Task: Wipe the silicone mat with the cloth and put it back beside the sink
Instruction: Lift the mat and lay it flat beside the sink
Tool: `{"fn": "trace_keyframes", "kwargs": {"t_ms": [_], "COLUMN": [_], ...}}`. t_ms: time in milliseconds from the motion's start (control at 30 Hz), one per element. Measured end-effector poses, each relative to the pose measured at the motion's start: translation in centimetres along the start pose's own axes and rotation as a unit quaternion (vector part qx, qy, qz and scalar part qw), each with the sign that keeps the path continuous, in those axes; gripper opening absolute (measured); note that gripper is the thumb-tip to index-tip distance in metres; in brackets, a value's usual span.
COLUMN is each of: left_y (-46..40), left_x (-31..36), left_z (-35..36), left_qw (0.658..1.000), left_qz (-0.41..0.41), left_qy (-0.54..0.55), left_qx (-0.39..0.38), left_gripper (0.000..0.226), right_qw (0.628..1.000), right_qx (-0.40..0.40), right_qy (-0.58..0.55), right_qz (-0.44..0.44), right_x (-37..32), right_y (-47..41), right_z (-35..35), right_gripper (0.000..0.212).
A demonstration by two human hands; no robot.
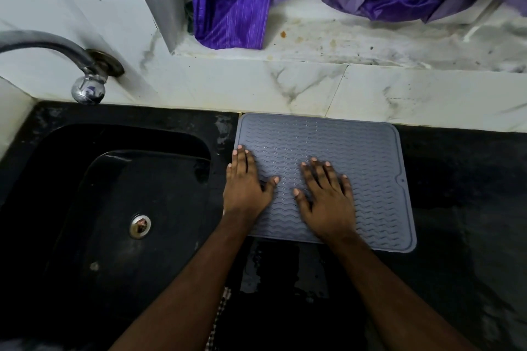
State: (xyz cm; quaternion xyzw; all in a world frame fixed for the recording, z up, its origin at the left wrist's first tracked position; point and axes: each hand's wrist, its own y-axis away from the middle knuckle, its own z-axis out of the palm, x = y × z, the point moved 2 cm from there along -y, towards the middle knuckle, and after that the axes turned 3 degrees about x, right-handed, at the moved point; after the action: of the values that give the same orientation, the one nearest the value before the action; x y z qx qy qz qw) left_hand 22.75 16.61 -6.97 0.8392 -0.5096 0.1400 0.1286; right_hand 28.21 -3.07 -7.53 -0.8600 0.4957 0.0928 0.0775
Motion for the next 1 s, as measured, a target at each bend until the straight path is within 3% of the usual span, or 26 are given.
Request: {"fn": "trace_keyframes", "kwargs": {"t_ms": [300, 1000], "left_y": [0.4, 0.2], "left_x": [1.8, 0.9], "left_z": [0.2, 0.5], "left_qw": [0.999, 0.996], "left_qz": [0.039, 0.068], "left_qy": [0.037, 0.053], "left_qx": [-0.005, -0.004], "left_gripper": [0.078, 0.086], "right_qw": [1.000, 1.000], "right_qx": [0.014, -0.011], "right_qy": [0.002, 0.022], "right_qz": [0.001, 0.010], "right_x": [0.3, 0.8], "right_y": [0.4, 0.2], "right_z": [0.2, 0.1], "right_gripper": [0.065, 0.066]}}
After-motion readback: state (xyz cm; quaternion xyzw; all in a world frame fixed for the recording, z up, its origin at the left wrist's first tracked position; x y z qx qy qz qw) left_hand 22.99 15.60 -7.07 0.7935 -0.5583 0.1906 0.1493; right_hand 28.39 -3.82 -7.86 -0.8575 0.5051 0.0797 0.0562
